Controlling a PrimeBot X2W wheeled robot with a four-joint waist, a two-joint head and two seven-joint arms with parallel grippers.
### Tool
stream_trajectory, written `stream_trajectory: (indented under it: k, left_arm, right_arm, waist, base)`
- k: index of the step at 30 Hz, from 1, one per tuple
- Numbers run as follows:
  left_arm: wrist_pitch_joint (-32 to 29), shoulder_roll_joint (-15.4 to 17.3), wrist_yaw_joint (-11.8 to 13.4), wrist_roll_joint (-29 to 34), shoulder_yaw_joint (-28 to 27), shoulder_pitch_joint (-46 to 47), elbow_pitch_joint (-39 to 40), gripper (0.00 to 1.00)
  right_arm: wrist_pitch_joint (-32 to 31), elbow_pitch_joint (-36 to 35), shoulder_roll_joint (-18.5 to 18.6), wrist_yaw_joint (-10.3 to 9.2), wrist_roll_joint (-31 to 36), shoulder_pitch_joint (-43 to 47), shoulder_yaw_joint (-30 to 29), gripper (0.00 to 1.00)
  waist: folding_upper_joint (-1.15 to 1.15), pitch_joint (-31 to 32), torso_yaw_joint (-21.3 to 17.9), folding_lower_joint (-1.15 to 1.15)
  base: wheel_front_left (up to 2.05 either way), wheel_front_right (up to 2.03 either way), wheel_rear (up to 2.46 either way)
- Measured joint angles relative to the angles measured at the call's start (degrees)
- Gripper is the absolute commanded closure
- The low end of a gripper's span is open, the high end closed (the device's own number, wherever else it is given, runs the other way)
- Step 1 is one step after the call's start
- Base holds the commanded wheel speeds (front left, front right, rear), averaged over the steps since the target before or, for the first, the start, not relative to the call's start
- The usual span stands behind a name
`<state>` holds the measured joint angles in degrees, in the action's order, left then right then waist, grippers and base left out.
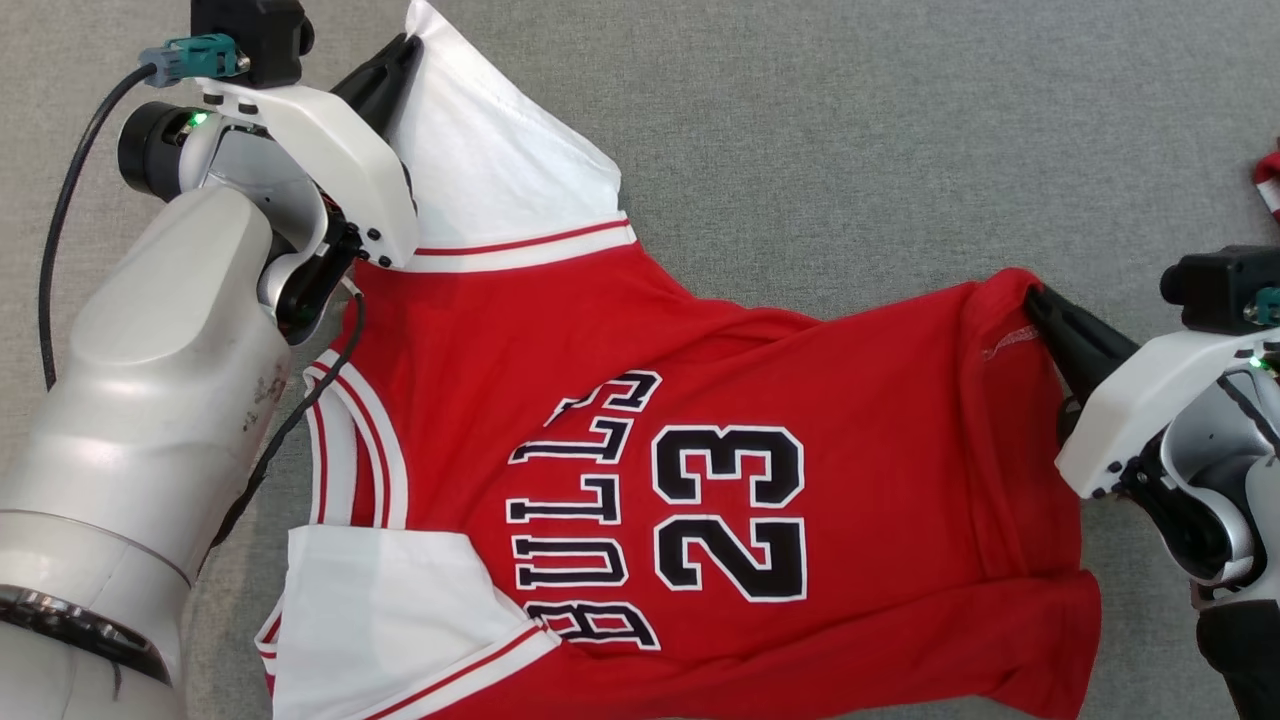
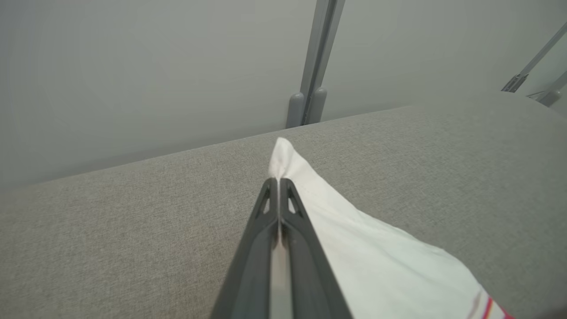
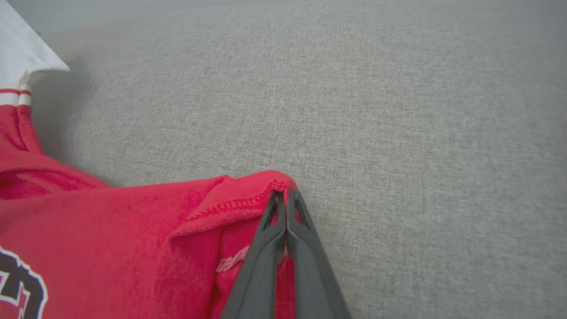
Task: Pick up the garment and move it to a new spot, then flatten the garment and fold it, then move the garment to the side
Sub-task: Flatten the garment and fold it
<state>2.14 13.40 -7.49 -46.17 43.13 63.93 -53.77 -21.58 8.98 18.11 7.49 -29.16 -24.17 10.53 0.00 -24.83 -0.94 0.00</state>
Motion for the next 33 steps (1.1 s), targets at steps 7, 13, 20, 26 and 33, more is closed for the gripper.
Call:
stream_trajectory:
  k: [7, 13, 20, 26, 33]
  left_arm:
    - [2.99, 1.16, 0.0, -1.4, -0.29, 0.85, 0.96, 1.0]
    - [5.55, 2.03, 0.0, -2.48, -0.76, 0.94, 2.34, 1.0]
    - [9.88, 4.76, 0.2, -4.14, -3.03, -3.94, 9.54, 1.0]
    - [11.49, 9.49, 4.09, -6.71, -6.17, -14.89, 26.85, 1.0]
    - [11.72, 17.5, 13.7, -10.48, -10.68, -33.25, 54.28, 1.0]
  right_arm:
    - [6.09, 0.94, -0.66, 0.0, 0.71, -2.57, -1.65, 1.0]
    - [7.67, 1.62, -0.97, 0.0, -1.3, -2.72, -1.88, 1.0]
    - [7.45, -2.13, -0.43, 0.0, -8.46, 0.93, -1.43, 1.0]
    - [6.98, -8.92, 2.01, -0.01, -13.95, 8.38, -3.14, 1.0]
    - [6.6, -14.36, 4.31, -0.01, -15.69, 16.21, -4.67, 1.0]
  waist:
    - [0.0, 0.43, 0.77, 0.0]
    - [0.0, 0.89, 1.16, 0.0]
    - [0.0, 2.27, 1.33, 0.0]
    - [0.0, 3.41, 2.55, 0.0]
    - [0.0, 4.2, 3.51, 0.0]
  base:
    - [0.0, 0.0, 0.0]
    - [0.0, 0.0, 0.0]
    - [0.0, 0.0, 0.0]
    - [0.0, 0.0, 0.0]
    - [0.0, 0.0, 0.0]
